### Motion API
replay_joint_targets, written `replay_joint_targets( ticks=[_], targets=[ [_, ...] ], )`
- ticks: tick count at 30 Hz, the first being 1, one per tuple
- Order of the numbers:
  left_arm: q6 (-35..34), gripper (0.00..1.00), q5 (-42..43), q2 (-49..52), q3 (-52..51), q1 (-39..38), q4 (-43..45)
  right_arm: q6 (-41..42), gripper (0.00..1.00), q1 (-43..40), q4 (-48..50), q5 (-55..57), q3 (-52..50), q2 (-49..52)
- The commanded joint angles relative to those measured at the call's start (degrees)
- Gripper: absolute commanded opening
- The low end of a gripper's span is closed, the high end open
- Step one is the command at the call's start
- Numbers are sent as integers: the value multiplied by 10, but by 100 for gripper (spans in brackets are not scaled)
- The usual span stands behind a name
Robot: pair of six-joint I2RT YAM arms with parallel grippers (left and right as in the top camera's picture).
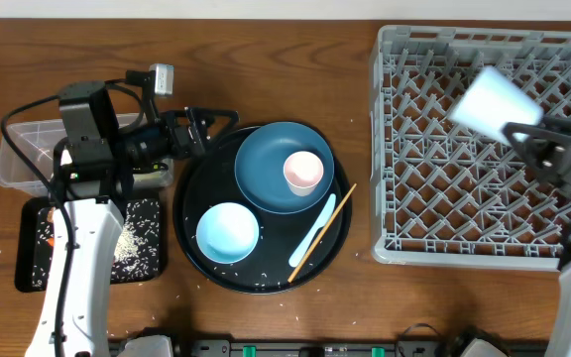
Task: Sort waste into correct bins and load items into the dishwasher rack
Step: 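Carry the cup right over the grey dish rack with the right gripper, then lower the cup upside down into the dish rack and release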
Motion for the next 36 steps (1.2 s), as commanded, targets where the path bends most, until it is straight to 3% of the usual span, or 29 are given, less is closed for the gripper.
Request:
replay_joint_targets(
  ticks=[1,16,21,27,31,36],
  targets=[
    [6,98,-7,1,2,2,0,100,2,-25,26,-14,14,-17],
    [6,98,-7,1,2,3,0,158,1,2,50,-14,14,-101],
    [6,98,-7,1,2,2,0,137,2,48,17,-14,14,-93],
    [6,98,-7,1,2,2,0,-91,1,128,-261,21,31,-117],
    [6,98,-7,1,2,2,0,-313,1,172,-557,120,69,-127],
    [6,98,-7,1,2,2,0,-629,1,213,-1022,399,190,-124]
  ],
)
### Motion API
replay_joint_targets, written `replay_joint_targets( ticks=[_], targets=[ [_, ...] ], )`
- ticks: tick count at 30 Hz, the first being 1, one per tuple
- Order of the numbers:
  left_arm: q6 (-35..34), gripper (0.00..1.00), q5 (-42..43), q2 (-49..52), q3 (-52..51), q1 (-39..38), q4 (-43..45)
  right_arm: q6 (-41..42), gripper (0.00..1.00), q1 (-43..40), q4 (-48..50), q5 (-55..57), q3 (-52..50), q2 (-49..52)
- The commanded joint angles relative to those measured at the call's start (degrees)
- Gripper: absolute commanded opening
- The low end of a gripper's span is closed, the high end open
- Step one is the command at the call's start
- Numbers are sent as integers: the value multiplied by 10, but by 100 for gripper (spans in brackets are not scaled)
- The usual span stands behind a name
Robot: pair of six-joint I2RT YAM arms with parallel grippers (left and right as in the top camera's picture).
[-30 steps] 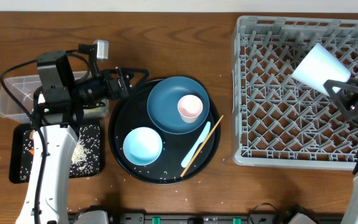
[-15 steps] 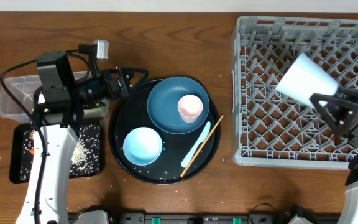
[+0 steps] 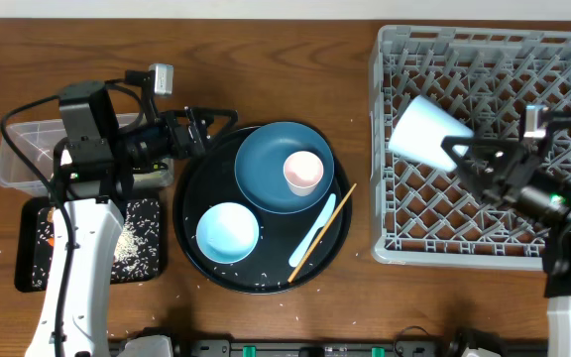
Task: Sort waste into correct bins and load items into the dishwasher rack
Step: 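Lower the cup upside down into the dish rack and release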
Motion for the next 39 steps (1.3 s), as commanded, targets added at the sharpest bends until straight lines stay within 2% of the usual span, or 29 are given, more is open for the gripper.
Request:
replay_joint_targets(
  ticks=[1,3,7,13,17,25,30,39],
  targets=[
    [6,98,-3,1,2,3,0,-303,1,23,-159,269,96,-2],
    [6,98,-3,1,2,2,0,-368,1,31,-271,397,153,12],
    [6,98,-3,1,2,2,0,-420,1,36,-416,538,229,39],
    [6,98,-3,1,2,2,0,-424,1,54,-483,573,236,90],
    [6,98,-3,1,2,2,0,-454,1,58,-500,563,236,145],
    [6,98,-3,1,2,2,0,-452,1,123,-492,585,236,231],
    [6,98,-3,1,2,2,0,-398,1,167,-486,669,232,267],
    [6,98,-3,1,2,2,0,-367,1,250,-447,683,225,303]
  ],
)
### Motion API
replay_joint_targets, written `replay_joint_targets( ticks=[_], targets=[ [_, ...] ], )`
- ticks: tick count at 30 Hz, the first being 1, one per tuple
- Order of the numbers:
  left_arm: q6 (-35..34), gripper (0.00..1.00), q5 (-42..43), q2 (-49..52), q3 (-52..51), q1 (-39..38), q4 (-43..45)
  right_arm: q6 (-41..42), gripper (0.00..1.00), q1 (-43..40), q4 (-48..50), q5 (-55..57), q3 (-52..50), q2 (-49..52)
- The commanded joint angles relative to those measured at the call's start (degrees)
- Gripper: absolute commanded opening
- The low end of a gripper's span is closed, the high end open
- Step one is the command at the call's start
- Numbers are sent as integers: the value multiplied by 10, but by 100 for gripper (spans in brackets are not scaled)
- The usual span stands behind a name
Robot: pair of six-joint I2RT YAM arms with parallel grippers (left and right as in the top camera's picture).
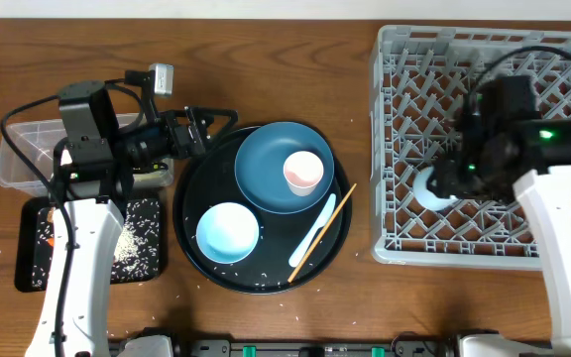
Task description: Sort waste into correct bins and load items into the dishwasher rack
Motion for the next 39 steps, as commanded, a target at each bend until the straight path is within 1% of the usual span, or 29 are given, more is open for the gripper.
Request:
replay_joint_targets(
  ticks=[1,8,15,23,33,34,35,36,37,38,39],
  targets=[
    [6,98,-3,1,2,2,0,30,1,30,8,28,-3,15],
    [6,98,-3,1,2,2,0,54,1,64,16,58,-7,63],
    [6,98,-3,1,2,2,0,54,1,68,22,57,-7,103],
    [6,98,-3,1,2,2,0,55,1,68,31,57,-20,114],
    [6,98,-3,1,2,2,0,54,1,68,125,57,-108,114],
    [6,98,-3,1,2,2,0,54,4,68,126,57,-109,114],
    [6,98,-3,1,2,2,0,52,13,68,127,57,-109,114],
    [6,98,-3,1,2,2,0,50,28,68,127,57,-108,113],
    [6,98,-3,1,2,2,0,48,38,68,125,57,-105,113],
    [6,98,-3,1,2,2,0,43,45,68,120,57,-101,113],
    [6,98,-3,1,2,2,0,41,49,67,113,57,-94,113]
  ],
)
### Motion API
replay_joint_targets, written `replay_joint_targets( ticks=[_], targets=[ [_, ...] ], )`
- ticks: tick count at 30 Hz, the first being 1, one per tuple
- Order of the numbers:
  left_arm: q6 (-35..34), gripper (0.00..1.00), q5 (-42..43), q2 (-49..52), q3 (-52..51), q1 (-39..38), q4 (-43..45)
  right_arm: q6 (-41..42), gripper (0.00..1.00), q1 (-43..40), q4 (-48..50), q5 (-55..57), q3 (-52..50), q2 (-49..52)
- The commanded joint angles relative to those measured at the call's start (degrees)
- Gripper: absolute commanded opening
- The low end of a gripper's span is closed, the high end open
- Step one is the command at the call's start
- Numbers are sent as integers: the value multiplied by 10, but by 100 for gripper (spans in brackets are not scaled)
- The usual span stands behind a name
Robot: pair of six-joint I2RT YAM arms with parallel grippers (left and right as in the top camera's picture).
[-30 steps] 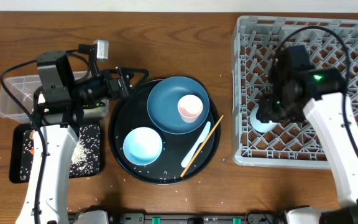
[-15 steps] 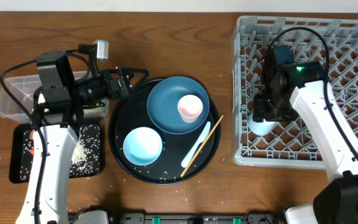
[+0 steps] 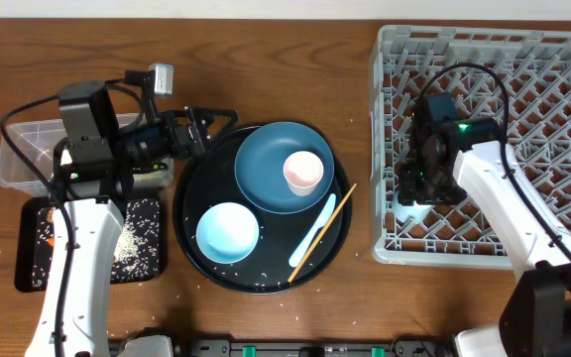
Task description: Sort waste into correct bins and load items into the dishwasher rack
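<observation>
A grey dishwasher rack (image 3: 523, 99) fills the right side of the overhead view. My right gripper (image 3: 416, 194) reaches down into its front left corner, shut on a white cup (image 3: 416, 214), of which only a sliver shows under the fingers. On the round black tray (image 3: 266, 278) stand a blue plate (image 3: 266, 174) with a pink cup (image 3: 303, 171) on it, a light blue bowl (image 3: 228, 231), a light blue spoon (image 3: 313, 230) and a wooden chopstick (image 3: 322, 233). My left gripper (image 3: 214, 124) hangs open at the tray's upper left rim, holding nothing.
A clear plastic bin (image 3: 23, 154) sits at the far left, and a black waste tray (image 3: 142, 248) strewn with rice lies in front of it. Rice grains are scattered on the wooden table around the round tray.
My right gripper has moved the white cup leftward and toward the front, from the rack's middle left to its front left corner. The left arm has not moved.
The right gripper held the white cup high above the right part of the rack, then over its left part. Then the cup was down at the rack's middle left under the arm, and now sits in the front left corner. The left arm stayed still throughout.
</observation>
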Motion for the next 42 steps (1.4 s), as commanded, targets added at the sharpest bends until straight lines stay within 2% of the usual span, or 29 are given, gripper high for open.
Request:
replay_joint_targets(
  ticks=[1,3,5,6,10,14,19,27,32,40,42],
  targets=[
    [6,98,-3,1,2,2,1,-6,52,2,-16,8,23,2],
    [6,98,-3,1,2,2,1,-6,60,1,-38,8,45,1],
    [6,98,-3,1,2,2,1,-7,97,1,-62,8,66,-1],
    [6,98,-3,1,2,2,1,-9,99,1,-72,9,73,-1],
    [6,98,-3,1,2,2,1,-9,99,1,-87,9,79,-1],
    [6,98,-3,1,2,2,1,-10,89,1,-94,5,82,-5],
    [6,98,-3,1,2,2,1,-37,87,-3,-146,-16,113,-35],
    [6,98,-3,1,2,2,1,-40,89,-10,-174,-52,121,-157],
    [-1,98,-2,1,2,2,1,-42,94,-9,-191,-52,121,-218],
    [4,98,-6,1,2,-14,13,-44,98,-9,-196,-54,121,-248],
    [-28,98,-59,1,2,-37,-3,-45,98,-9,-196,-54,120,-248]
  ],
)
